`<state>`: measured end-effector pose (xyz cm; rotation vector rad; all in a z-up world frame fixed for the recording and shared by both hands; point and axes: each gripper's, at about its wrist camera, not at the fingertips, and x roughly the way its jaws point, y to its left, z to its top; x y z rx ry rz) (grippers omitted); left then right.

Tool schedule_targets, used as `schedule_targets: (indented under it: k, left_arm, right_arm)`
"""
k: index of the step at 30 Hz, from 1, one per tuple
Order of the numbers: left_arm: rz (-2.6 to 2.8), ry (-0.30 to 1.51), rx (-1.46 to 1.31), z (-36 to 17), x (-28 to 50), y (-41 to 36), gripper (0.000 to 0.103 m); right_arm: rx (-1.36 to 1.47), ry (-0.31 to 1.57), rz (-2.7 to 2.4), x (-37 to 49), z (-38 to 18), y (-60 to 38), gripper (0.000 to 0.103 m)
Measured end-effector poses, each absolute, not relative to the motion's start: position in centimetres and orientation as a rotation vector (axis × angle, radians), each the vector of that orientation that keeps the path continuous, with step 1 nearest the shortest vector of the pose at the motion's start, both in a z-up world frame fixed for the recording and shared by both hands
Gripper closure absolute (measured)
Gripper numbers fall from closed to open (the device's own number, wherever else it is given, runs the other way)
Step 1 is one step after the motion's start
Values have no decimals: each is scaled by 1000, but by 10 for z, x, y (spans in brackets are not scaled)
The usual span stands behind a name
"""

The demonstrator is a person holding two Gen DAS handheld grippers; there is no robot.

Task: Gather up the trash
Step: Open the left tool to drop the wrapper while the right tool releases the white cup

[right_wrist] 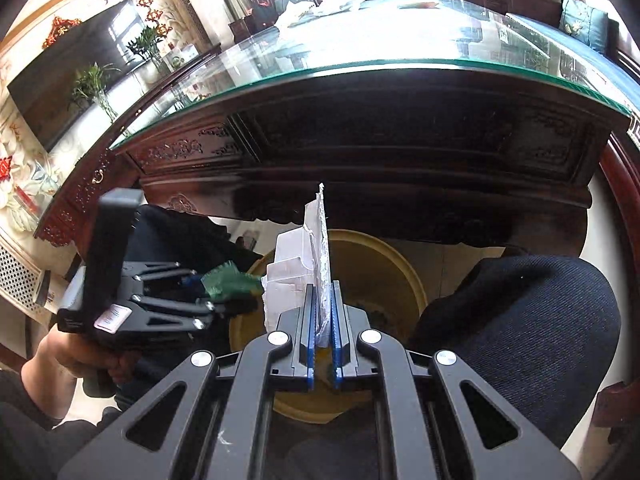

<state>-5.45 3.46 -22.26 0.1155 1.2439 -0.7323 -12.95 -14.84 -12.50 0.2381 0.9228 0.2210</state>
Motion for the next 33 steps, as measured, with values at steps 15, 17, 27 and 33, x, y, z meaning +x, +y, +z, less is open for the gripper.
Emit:
schedule_targets:
  k: [15,17,27,33]
  left_arm:
    - [-713,1274,161,-240,-59,27,20]
    - [-707,1271,167,-242,-57,31,20]
    - [-634,1215,130,-224,-47,51,18]
    - [-618,1195,149,-220,-43,50,18]
  right_arm:
    - [226,952,223,-127,-135,-143,96]
    - [222,955,225,-128,-137,-142,96]
    - [206,975,232,-123,-140,-140,96]
    - [221,1011,223,-112,-149,-142,83]
